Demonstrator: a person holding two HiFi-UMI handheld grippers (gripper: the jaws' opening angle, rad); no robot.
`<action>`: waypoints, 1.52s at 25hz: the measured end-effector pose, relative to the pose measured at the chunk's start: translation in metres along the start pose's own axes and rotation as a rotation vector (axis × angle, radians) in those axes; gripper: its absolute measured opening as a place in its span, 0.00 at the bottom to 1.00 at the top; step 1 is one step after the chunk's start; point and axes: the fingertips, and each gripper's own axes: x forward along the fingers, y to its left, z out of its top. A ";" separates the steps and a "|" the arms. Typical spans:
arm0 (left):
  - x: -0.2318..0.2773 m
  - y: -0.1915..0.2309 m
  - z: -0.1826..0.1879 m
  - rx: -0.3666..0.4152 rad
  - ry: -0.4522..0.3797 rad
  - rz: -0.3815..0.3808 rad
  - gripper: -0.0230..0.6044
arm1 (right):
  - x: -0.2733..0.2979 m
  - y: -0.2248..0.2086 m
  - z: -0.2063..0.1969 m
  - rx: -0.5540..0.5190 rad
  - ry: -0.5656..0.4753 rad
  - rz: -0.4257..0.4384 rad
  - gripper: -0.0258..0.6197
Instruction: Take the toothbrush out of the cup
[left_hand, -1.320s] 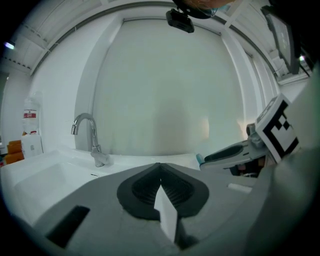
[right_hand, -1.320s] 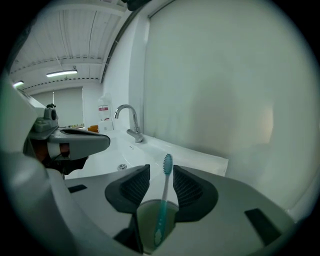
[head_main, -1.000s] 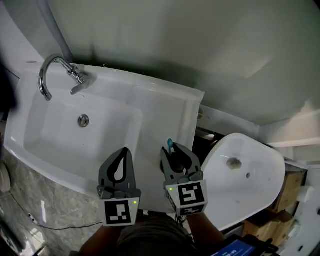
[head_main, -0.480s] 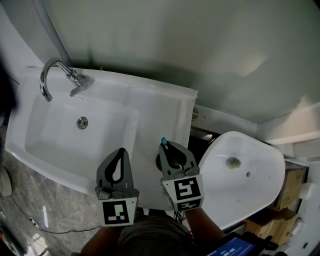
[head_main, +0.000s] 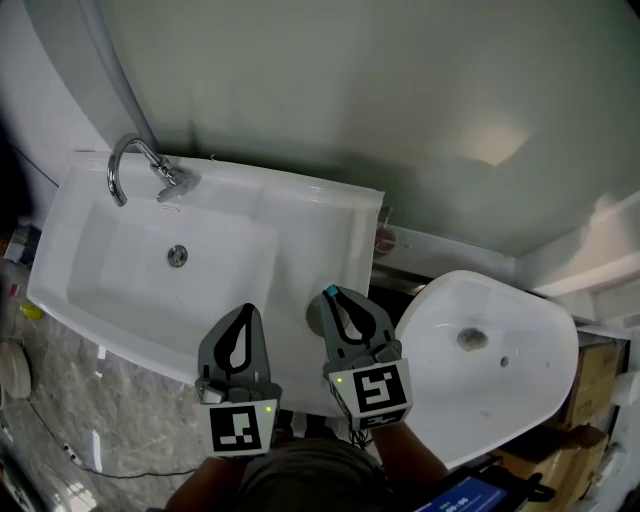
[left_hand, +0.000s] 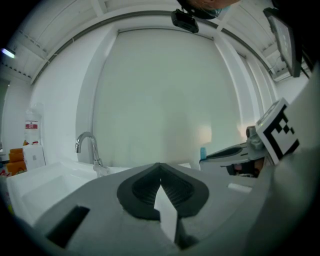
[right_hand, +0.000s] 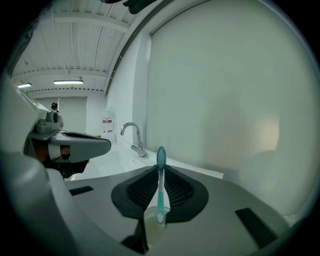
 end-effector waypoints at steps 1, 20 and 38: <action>-0.004 -0.003 0.003 0.003 -0.007 0.001 0.06 | -0.005 0.001 0.005 -0.004 -0.014 0.002 0.10; -0.079 -0.061 0.064 0.079 -0.164 0.016 0.06 | -0.134 0.015 0.101 -0.040 -0.368 0.025 0.10; -0.102 -0.064 0.092 0.105 -0.243 0.054 0.06 | -0.158 0.028 0.117 -0.072 -0.397 0.040 0.10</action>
